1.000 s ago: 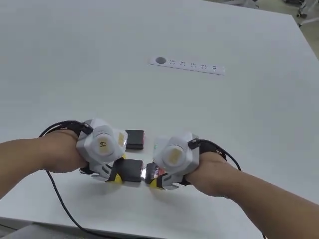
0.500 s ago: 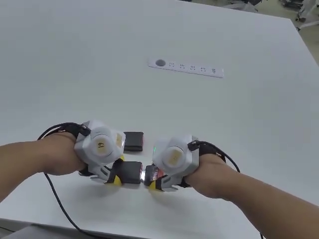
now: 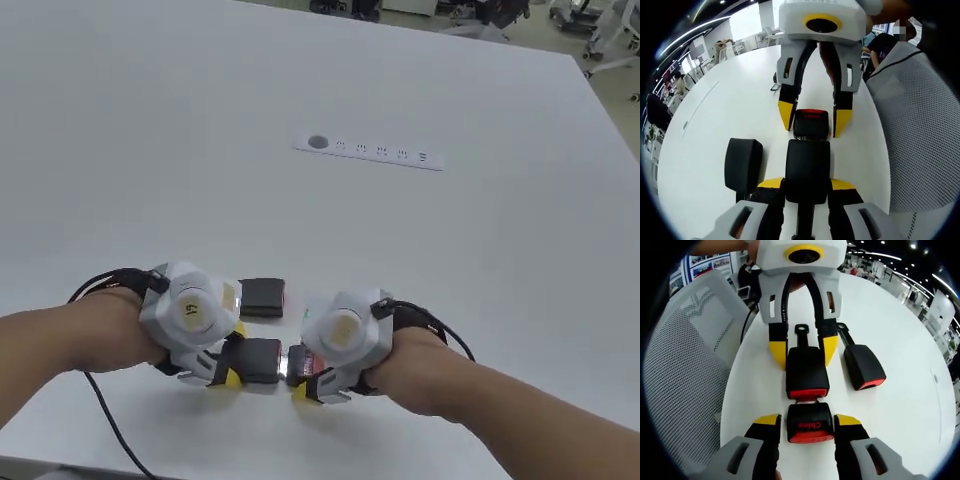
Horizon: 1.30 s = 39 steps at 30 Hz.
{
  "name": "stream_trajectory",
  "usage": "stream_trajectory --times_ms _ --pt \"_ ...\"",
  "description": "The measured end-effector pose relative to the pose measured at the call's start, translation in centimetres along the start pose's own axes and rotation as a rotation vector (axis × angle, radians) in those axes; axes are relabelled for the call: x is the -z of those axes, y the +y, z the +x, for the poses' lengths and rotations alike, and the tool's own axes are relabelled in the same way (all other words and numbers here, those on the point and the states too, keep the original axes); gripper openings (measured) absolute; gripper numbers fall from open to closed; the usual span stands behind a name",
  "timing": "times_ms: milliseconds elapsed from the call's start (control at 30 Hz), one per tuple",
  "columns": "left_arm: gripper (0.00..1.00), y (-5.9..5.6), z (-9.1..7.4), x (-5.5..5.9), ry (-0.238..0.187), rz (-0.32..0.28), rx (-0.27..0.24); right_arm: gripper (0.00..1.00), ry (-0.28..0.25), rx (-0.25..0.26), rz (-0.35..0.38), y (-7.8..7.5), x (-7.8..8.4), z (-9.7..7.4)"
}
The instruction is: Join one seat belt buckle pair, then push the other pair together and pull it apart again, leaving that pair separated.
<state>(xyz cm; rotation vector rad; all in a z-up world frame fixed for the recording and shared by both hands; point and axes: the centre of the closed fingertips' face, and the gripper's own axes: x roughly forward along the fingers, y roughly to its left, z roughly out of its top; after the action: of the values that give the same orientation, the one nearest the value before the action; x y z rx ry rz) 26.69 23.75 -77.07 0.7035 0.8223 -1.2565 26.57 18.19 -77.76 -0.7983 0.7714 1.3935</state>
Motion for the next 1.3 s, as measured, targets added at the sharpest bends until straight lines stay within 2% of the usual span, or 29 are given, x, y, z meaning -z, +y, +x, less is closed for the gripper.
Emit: stream_trajectory --times_ms 100,133,200,300,367,400,567,700,767,867,900,1000,1167,1300 --pt "0.35 0.1 -0.3 -0.5 -0.019 -0.007 -0.011 0.4 -0.017 0.008 0.016 -0.1 -0.4 -0.4" --pt "0.35 -0.1 -0.9 -0.9 -0.021 -0.002 -0.014 0.4 -0.024 0.009 0.019 -0.1 -0.7 -0.7" --pt "0.35 -0.1 -1.6 -1.1 -0.033 0.012 -0.021 0.38 -0.037 0.005 0.026 0.0 -1.2 -1.5" --pt "0.35 0.2 -2.4 -1.5 -0.068 -0.013 -0.031 0.37 -0.053 0.012 0.025 -0.2 -1.6 -2.4" --pt "0.35 1.0 -2.8 -1.6 -0.078 -0.021 -0.046 0.36 -0.06 0.019 0.025 -0.5 -1.8 -3.0" --pt "0.35 1.1 -3.2 -2.1 -0.083 -0.03 -0.053 0.36 -0.063 0.023 0.025 -0.6 -1.8 -3.3" --pt "0.35 3.3 -3.9 -2.9 -0.114 -0.06 -0.102 0.34 -0.069 0.039 0.021 -1.6 -1.3 -4.3" --pt "0.35 4.3 -4.0 -3.4 -0.114 -0.071 -0.11 0.34 -0.06 0.056 0.007 -2.5 -0.1 -5.3" --pt "0.35 5.4 -3.9 -3.2 -0.111 -0.074 -0.118 0.34 -0.06 0.07 0.013 -3.2 0.4 -5.9" --pt "0.36 6.1 -3.8 -3.4 -0.107 -0.074 -0.12 0.33 -0.046 0.084 0.02 -4.5 1.9 -6.8" --pt "0.36 6.3 -3.7 -3.4 -0.104 -0.074 -0.122 0.33 -0.041 0.085 0.022 -4.5 2.2 -7.1" --pt "0.38 7.6 -3.2 -3.0 -0.099 -0.066 -0.122 0.33 -0.017 0.104 0.023 -5.6 4.0 -7.8" --pt "0.4 8.3 -2.8 -3.1 -0.085 -0.053 -0.116 0.33 0.007 0.139 0.053 -7.2 6.5 -9.3" --pt "0.4 9.1 -2.1 -2.3 -0.072 -0.045 -0.104 0.34 0.03 0.148 0.06 -8.1 8.2 -10.0"
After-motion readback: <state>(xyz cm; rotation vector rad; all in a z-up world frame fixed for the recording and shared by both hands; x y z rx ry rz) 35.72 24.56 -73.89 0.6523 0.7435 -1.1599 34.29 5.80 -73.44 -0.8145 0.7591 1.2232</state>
